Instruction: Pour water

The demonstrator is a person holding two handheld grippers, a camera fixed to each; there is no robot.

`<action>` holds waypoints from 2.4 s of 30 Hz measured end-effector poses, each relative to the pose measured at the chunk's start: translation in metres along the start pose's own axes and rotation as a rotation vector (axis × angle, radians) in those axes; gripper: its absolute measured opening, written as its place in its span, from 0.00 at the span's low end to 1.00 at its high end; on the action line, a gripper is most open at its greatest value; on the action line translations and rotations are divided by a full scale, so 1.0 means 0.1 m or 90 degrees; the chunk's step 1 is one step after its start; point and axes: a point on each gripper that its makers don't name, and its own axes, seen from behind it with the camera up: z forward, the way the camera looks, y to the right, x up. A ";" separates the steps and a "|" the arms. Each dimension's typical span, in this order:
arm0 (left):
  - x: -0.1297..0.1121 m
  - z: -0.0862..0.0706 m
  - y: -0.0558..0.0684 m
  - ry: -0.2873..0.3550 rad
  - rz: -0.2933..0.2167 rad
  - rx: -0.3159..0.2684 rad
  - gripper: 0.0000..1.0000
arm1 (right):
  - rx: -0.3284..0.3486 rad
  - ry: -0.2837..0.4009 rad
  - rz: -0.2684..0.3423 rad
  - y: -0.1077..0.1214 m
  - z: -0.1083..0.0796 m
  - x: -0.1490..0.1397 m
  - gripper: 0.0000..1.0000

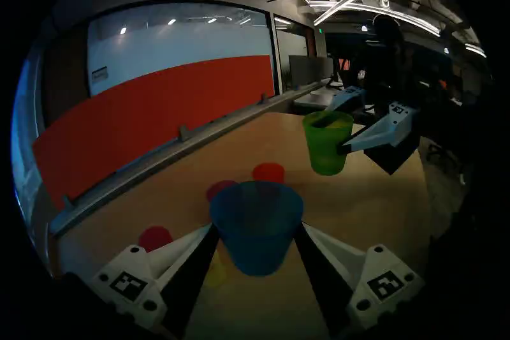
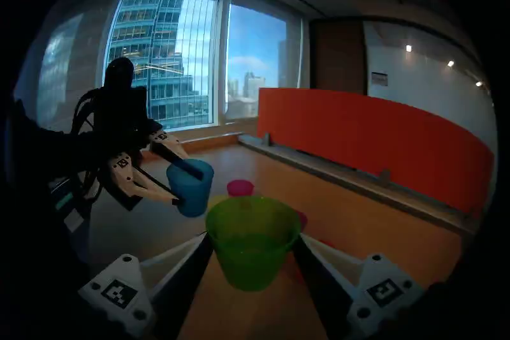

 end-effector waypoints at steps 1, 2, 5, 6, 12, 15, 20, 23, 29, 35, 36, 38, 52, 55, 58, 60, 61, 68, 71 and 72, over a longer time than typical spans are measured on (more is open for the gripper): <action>-0.03 0.01 0.01 -0.006 0.004 -0.002 0.83 | 0.003 -0.004 0.000 0.00 0.00 -0.02 0.89; -0.05 0.02 0.01 -0.012 0.007 -0.004 0.83 | 0.005 -0.008 -0.001 -0.01 0.00 -0.04 0.89; -0.13 0.06 0.04 -0.029 0.017 -0.013 0.83 | 0.012 -0.021 -0.002 -0.01 0.02 -0.11 0.89; -0.16 0.08 0.05 -0.034 0.020 -0.016 0.83 | 0.013 -0.026 -0.003 -0.01 0.02 -0.13 0.89; -0.29 0.17 0.12 -0.064 0.035 -0.038 0.83 | 0.023 -0.051 -0.001 0.00 0.05 -0.26 0.89; -0.35 0.22 0.14 -0.077 0.040 -0.047 0.83 | 0.025 -0.062 0.000 0.03 0.07 -0.32 0.89; -0.45 0.28 0.15 -0.099 0.050 -0.057 0.83 | 0.027 -0.080 -0.002 0.06 0.11 -0.41 0.89; -0.52 0.31 0.15 -0.112 0.051 -0.064 0.83 | 0.030 -0.091 -0.003 0.07 0.13 -0.45 0.89; -0.63 0.40 0.17 -0.128 0.052 -0.077 0.83 | 0.036 -0.108 -0.005 0.07 0.18 -0.54 0.89; -0.73 0.47 0.18 -0.138 0.056 -0.085 0.83 | 0.037 -0.122 -0.005 0.09 0.24 -0.61 0.89; -0.74 0.48 0.18 -0.140 0.056 -0.086 0.83 | 0.037 -0.124 -0.005 0.09 0.25 -0.62 0.89; -0.77 0.51 0.18 -0.142 0.057 -0.088 0.83 | 0.037 -0.127 -0.004 0.09 0.26 -0.65 0.89; -0.99 0.66 0.25 -0.164 0.069 -0.108 0.83 | 0.040 -0.156 -0.001 0.09 0.34 -0.86 0.89; -1.02 0.68 0.25 -0.165 0.067 -0.111 0.83 | 0.041 -0.159 0.001 0.08 0.36 -0.89 0.89; -1.05 0.69 0.26 -0.165 0.065 -0.113 0.83 | 0.043 -0.162 0.003 0.07 0.37 -0.91 0.89; -1.07 0.70 0.27 -0.166 0.063 -0.116 0.83 | 0.043 -0.164 0.002 0.07 0.38 -0.92 0.89; -1.08 0.70 0.28 -0.166 0.062 -0.117 0.83 | 0.042 -0.165 0.002 0.07 0.38 -0.93 0.89; -1.15 0.72 0.30 -0.166 0.060 -0.119 0.83 | 0.043 -0.172 -0.002 0.05 0.41 -0.98 0.89; -1.15 0.72 0.30 -0.164 0.056 -0.120 0.83 | 0.041 -0.174 -0.003 0.05 0.42 -0.99 0.89; -1.16 0.72 0.30 -0.163 0.055 -0.121 0.83 | 0.040 -0.175 -0.003 0.05 0.42 -1.00 0.89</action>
